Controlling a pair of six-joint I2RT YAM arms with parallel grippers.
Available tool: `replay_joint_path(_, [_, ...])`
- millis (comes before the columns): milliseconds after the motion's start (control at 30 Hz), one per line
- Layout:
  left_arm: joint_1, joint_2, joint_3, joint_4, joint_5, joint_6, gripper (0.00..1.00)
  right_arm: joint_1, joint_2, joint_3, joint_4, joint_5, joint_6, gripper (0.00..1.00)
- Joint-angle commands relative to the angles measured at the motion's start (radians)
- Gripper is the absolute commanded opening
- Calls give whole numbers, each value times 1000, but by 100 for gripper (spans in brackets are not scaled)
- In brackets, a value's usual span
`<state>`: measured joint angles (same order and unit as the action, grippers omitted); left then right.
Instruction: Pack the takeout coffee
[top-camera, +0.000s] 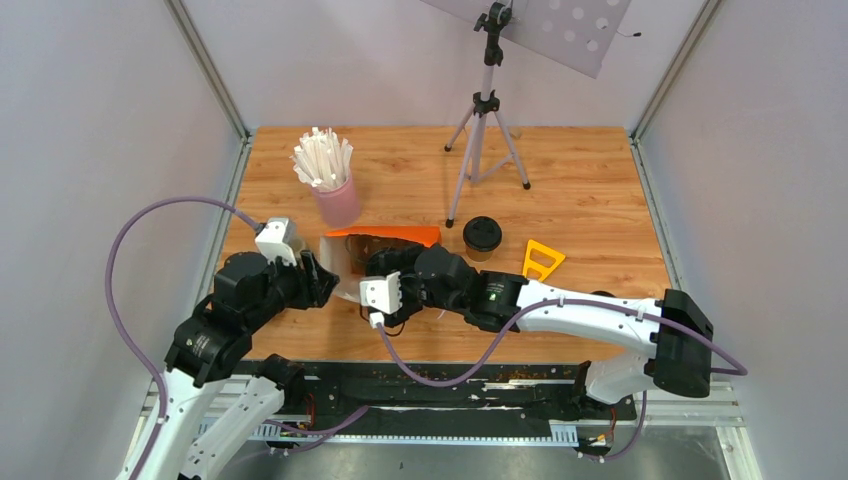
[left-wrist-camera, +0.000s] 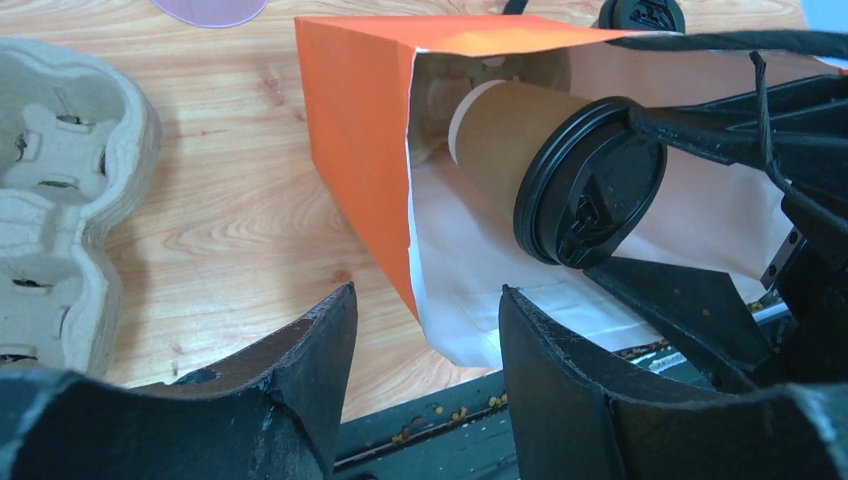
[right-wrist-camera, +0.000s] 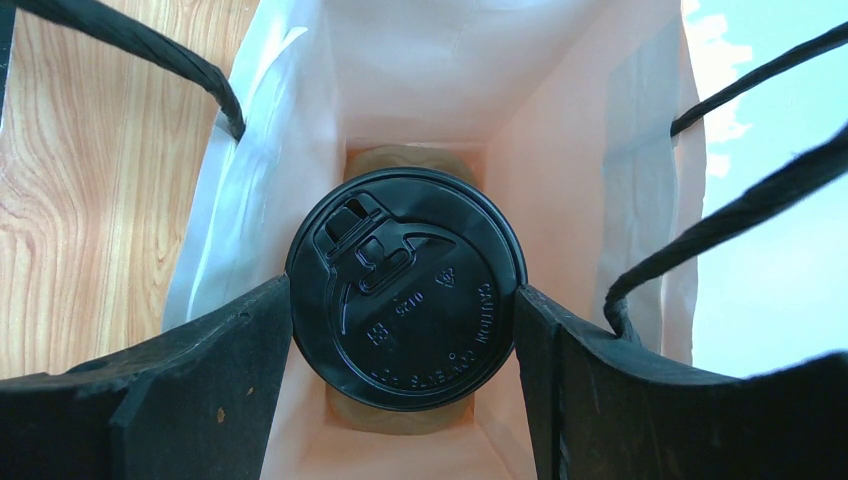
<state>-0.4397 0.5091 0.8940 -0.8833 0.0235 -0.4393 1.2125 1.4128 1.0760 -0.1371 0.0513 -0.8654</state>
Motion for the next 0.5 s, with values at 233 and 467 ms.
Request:
replay_joint_path(233, [2, 21, -38, 113, 8, -38, 32, 3, -56, 5, 22, -85, 16, 49])
replay_joint_path(467, [2, 28, -40, 144, 74, -11, 0, 14, -41, 8, 36, -130, -18, 49])
